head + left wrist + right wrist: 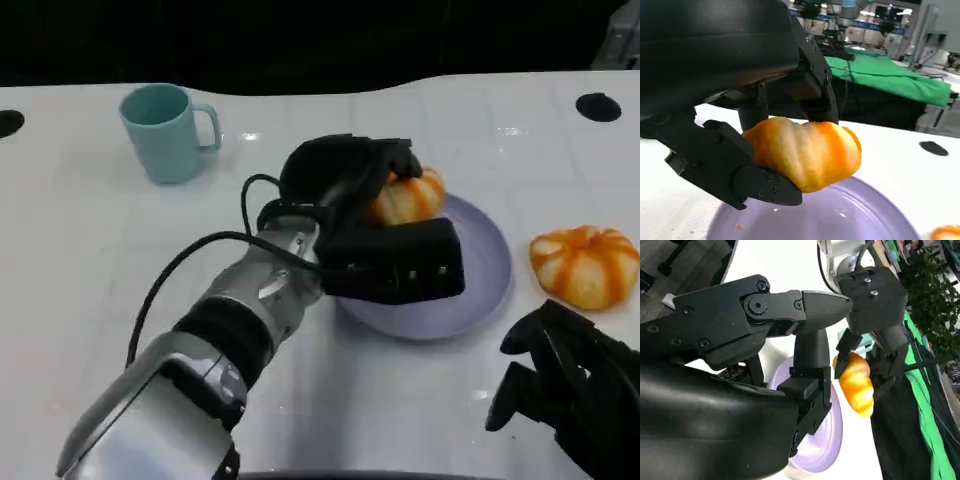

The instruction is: Grasp the bread from the table and place it into the plate.

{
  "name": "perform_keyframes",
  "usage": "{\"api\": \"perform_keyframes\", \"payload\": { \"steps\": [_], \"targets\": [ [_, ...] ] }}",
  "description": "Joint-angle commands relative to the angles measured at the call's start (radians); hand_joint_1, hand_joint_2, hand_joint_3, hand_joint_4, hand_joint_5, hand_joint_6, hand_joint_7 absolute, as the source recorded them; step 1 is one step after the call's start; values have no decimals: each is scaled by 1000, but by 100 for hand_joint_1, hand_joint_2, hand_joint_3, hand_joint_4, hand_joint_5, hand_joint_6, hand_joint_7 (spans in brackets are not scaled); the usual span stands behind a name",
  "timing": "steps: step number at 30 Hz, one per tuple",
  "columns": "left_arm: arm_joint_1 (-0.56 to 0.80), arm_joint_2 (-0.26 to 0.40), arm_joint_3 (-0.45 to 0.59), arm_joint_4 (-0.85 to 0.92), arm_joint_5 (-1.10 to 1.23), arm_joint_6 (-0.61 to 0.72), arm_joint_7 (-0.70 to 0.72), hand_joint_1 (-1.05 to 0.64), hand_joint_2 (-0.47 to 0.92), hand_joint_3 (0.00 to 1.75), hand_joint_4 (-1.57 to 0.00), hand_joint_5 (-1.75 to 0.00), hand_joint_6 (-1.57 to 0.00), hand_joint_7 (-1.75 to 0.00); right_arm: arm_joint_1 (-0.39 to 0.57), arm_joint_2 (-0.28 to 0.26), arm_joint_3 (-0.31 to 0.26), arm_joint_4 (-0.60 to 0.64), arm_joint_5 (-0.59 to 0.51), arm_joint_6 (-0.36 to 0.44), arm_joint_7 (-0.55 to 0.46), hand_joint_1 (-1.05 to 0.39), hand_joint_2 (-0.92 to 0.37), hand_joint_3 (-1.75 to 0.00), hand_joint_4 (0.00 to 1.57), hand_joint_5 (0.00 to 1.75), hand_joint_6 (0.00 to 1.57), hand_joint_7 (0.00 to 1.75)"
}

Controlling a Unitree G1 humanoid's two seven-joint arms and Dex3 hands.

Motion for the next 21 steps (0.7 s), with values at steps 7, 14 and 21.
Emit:
{"api": "perform_keyframes", "payload": {
  "steps": [7, 14, 21],
  "targets": [
    [-71, -56, -39, 66, 25, 31, -20, -20, 68, 58, -91, -175, -101, -26, 12, -6, 5, -10, 0, -19, 3, -47, -92, -36, 63, 175, 48, 163],
    [-80, -68, -47, 95, 22, 29, -33, -21, 79, 35, -85, -175, -101, -19, 16, -9, 10, -17, -3, -19, 0, -47, -92, -37, 63, 175, 48, 163],
    [-84, -70, -23, 115, -17, 18, -125, -32, 91, 15, -57, -113, -85, -4, 18, -8, 10, -13, 2, -27, 4, -46, -92, -37, 63, 175, 47, 163]
  ]
}}
